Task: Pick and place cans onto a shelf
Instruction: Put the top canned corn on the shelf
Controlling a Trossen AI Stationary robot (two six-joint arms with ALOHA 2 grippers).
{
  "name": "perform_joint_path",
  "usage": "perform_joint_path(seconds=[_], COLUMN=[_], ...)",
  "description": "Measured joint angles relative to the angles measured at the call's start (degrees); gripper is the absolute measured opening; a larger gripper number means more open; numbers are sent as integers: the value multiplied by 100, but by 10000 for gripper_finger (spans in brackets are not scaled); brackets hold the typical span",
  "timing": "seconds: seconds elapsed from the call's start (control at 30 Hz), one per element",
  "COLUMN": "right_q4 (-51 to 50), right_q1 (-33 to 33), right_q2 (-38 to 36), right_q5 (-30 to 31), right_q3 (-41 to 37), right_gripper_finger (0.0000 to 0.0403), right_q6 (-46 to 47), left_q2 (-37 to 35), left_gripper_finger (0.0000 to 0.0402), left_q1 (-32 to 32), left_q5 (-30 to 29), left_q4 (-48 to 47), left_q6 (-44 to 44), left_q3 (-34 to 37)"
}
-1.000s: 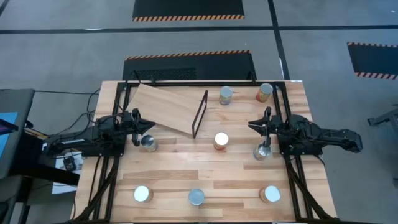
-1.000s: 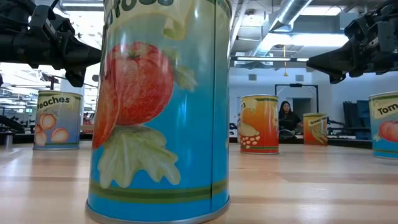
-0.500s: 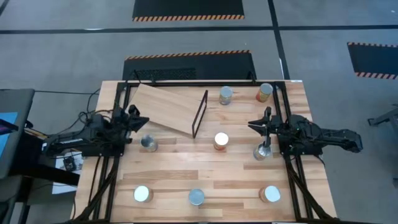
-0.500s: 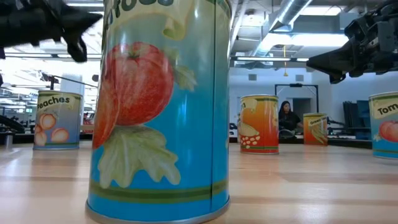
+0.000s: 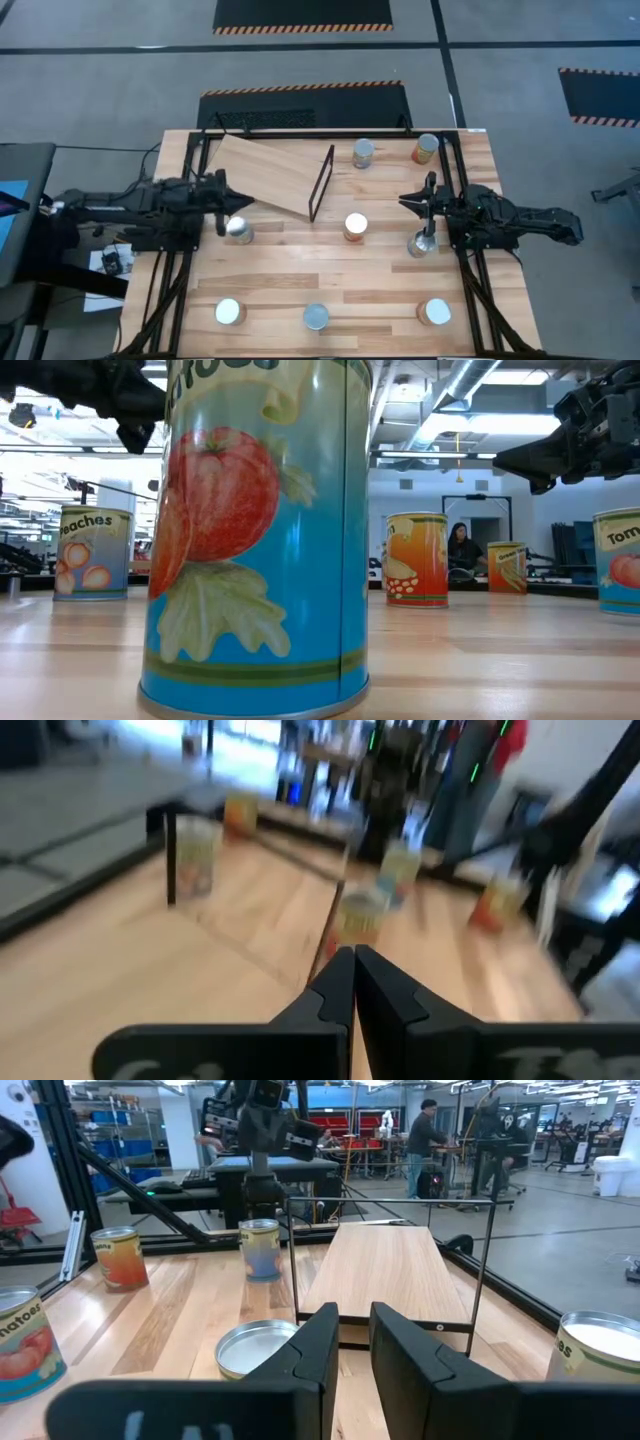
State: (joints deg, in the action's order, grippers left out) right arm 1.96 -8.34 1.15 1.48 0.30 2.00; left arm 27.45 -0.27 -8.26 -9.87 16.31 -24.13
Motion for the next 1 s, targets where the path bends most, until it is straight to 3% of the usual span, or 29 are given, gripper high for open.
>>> perform_joint_path(seconds=[0.37,0.73,1.0], right_q4=[5,9,7], right_q1=[-1,0,0], right_q2=[0,2,2], right_q5=[0,0,1], right_q3=[1,2,2], right_gripper_finger=[87,87,87], right_q6=[0,-1,0], left_q2=[2091,3691,4945], left_gripper_finger=[0,0,0], left_q1=[-410,-1093,-1343], left_q5=[-15,-200,-114], left_q4=[-1903,-1837,-1143], left_q6=[-172,-995,-1470], left_q3=[-1908,-3029,-3617])
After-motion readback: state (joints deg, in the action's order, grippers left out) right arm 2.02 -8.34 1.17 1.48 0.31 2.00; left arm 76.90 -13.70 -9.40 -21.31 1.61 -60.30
